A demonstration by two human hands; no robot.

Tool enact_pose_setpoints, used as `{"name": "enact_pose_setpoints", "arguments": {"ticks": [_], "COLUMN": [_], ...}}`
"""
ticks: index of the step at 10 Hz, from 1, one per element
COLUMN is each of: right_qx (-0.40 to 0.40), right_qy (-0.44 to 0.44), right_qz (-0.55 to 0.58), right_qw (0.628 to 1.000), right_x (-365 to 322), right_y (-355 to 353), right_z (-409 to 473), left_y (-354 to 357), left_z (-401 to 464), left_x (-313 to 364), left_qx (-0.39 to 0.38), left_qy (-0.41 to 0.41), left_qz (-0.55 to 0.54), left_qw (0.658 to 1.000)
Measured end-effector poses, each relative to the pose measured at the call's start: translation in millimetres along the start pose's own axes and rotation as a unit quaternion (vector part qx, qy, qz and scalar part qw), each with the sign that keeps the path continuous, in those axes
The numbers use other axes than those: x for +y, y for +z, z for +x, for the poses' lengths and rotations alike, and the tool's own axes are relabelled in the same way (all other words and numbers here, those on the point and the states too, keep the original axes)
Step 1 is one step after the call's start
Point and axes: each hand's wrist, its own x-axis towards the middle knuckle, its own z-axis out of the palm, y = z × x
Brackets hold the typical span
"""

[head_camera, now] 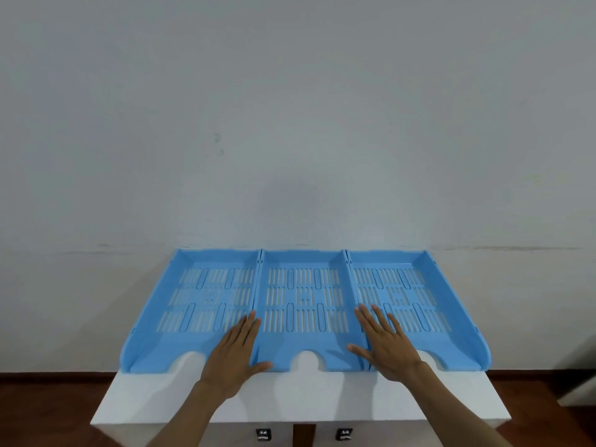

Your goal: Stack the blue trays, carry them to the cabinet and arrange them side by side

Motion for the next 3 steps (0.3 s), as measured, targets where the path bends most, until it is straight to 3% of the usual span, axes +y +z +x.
{"name": "enact_pose_setpoints", "arguments": {"ticks": [2,3], "right_qx": [0.028,0.045], "right_qy": [-0.004,0.000], "right_qz": [0.074,0.091], "right_qw": [0.997,0.995], "right_x": [-18.6,-33.9], "right_y": [-12.7,-7.7], "right_z": [-25.2,-41.0], "left_y": [-17.3,-16.1], "left_z": [-22.4,-38.4], "left_x": [8.0,6.5], "left_qx": [0.056,0.070], "left_qy": [-0.054,-0.044], "left_qz": [-0.113,-0.101], "left_qw": [0.991,0.992]}}
